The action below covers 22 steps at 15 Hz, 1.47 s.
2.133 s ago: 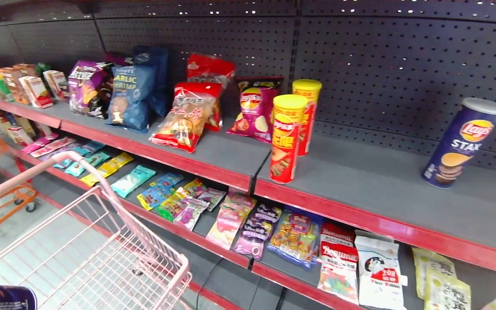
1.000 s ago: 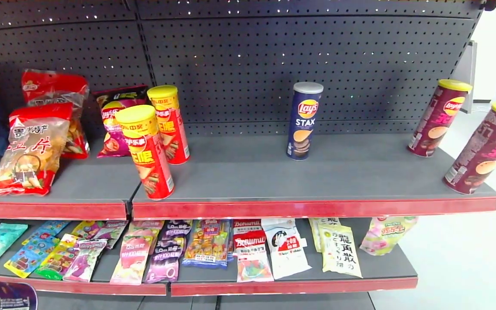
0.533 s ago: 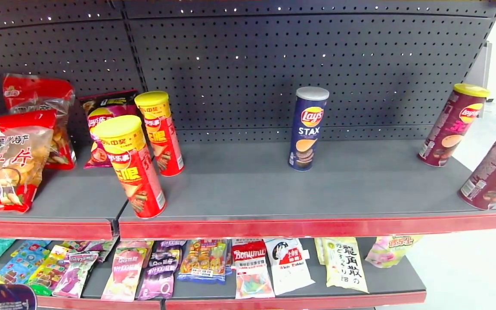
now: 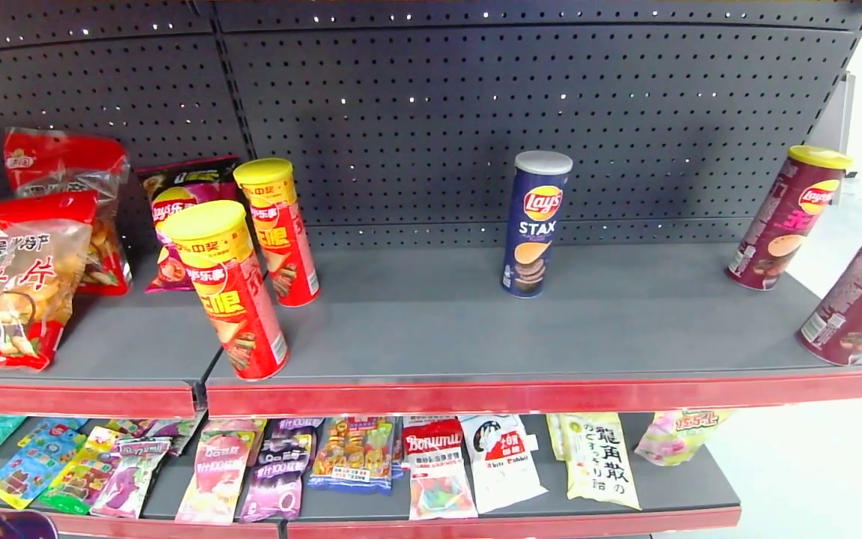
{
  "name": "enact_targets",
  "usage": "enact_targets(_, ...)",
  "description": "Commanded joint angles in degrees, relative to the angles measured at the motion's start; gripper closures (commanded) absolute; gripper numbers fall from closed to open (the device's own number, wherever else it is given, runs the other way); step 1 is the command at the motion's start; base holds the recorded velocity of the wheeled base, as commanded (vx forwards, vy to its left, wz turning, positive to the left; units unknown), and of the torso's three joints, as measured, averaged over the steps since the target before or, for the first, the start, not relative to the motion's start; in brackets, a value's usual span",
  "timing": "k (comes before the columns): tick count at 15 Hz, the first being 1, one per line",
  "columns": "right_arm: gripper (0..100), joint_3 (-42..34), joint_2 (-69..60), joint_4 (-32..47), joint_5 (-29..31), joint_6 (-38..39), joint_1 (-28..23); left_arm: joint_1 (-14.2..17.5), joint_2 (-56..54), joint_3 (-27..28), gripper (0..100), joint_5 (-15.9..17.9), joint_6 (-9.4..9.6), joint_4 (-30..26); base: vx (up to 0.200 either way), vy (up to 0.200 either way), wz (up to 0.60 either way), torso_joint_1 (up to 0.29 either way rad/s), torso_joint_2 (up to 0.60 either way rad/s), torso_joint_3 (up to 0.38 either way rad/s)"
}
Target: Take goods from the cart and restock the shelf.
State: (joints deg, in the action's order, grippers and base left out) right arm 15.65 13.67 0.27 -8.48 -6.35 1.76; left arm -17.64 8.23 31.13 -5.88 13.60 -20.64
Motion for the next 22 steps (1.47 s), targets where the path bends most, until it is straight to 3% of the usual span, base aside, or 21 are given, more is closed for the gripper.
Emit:
enact_targets(1, 0, 14.14, 35.03, -6.07, -5.84, -4.90, 5.19, 0.15, -0.58, -0.64, 100, -0.28, -0.07, 0.07, 0.000, 0.000, 0.00, 0.000, 0.00, 0.000)
enact_targets(5, 0, 20.38, 62.80, -29.18, -5.84, -2.53, 10.46, 0.24, -0.76, -0.46, 100, -2.74, -0.07, 0.25, 0.000, 0.000, 0.00, 0.000, 0.00, 0.000)
enact_targets(6, 0, 22.32, 65.61, -29.27, -6.02, -2.44, 10.55, 0.33, -0.67, -0.20, 100, -3.09, -0.07, 0.25, 0.000, 0.000, 0.00, 0.000, 0.00, 0.000)
enact_targets(8, 0, 29.44, 76.16, -29.80, -9.18, -1.65, 10.90, 0.24, -0.58, 0.33, 100, -7.13, -0.07, 0.25, 0.000, 0.000, 0.00, 0.000, 0.00, 0.000)
enact_targets(11, 0, 36.99, 85.21, -31.47, -9.71, -1.38, 10.64, 0.24, 0.56, 1.56, 100, -8.54, -0.07, 0.25, 0.000, 0.000, 0.00, 0.000, 0.00, 0.000)
enact_targets(22, 0, 53.25, 97.43, -31.65, -9.71, -0.15, 13.98, 0.24, 1.79, 0.68, 100, -9.50, -0.16, 0.07, 0.000, 0.000, 0.00, 0.000, 0.00, 0.000)
